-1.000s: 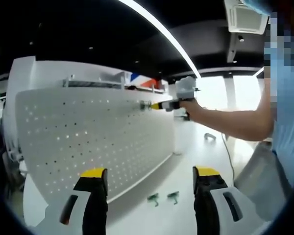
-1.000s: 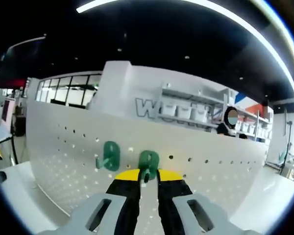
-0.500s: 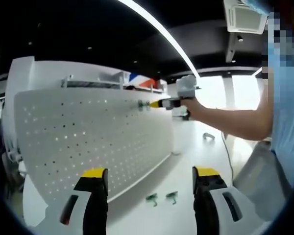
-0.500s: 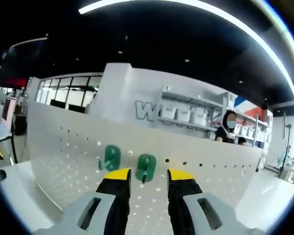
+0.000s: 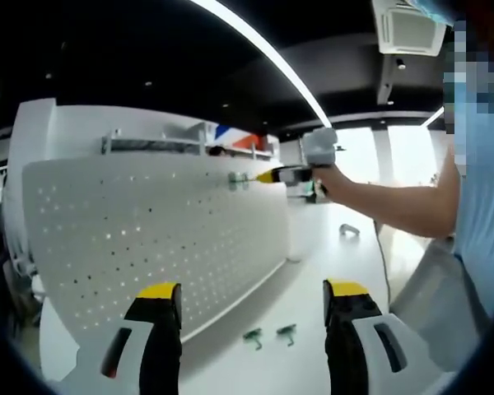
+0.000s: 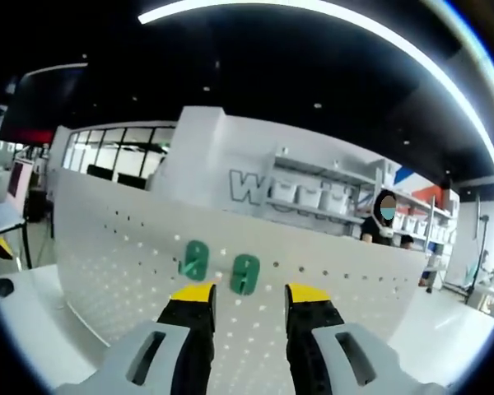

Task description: Insert the hook assembly into the mounting plate slot until the hook locks in place.

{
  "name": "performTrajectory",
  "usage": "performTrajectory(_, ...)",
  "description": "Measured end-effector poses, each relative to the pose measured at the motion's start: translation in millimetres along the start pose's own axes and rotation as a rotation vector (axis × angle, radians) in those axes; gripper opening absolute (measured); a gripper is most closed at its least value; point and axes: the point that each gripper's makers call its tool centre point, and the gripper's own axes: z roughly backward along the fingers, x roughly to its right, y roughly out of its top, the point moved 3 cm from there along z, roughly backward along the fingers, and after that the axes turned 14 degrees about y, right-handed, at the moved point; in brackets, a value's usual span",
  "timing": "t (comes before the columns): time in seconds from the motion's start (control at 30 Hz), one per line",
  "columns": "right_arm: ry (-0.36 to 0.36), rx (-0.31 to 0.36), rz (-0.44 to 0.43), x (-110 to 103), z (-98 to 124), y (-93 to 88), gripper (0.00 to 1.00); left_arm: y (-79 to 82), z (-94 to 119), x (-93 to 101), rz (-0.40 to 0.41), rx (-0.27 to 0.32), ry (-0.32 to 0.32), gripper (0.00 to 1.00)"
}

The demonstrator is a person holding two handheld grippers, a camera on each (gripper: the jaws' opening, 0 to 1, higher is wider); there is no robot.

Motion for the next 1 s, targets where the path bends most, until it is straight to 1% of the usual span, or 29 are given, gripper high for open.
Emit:
performTrajectory(0.2, 0.006, -0.003, -0.001, -5, 10, -2.4, 0.33, 1.5, 3, 0.4, -0.006, 0.004, 0.005, 0.71)
performTrajectory(0.47, 0.032, -0.027, 0.001, -20, 23, -14.7, 0.33, 3.3, 9, 3.0, -0.005, 0.014, 0.011, 0.71)
performTrajectory(0.6, 0.050, -0.039, 0.000, -32, 31, -21.7, 0.33, 1.9, 11, 4.6, -0.006, 0.010, 0.014, 0.71)
performTrajectory(0.73, 0.076, -0.062, 0.007, -40, 34, -30.2, 0.33, -0.5, 13, 7.4, -0.002, 0.007, 0.015, 0.70)
performTrajectory(1.0, 0.102, -0.074, 0.003, -51, 41, -36.8, 0.33, -6.1, 14, 7.5, 0.004, -0.002, 0.016, 0.70)
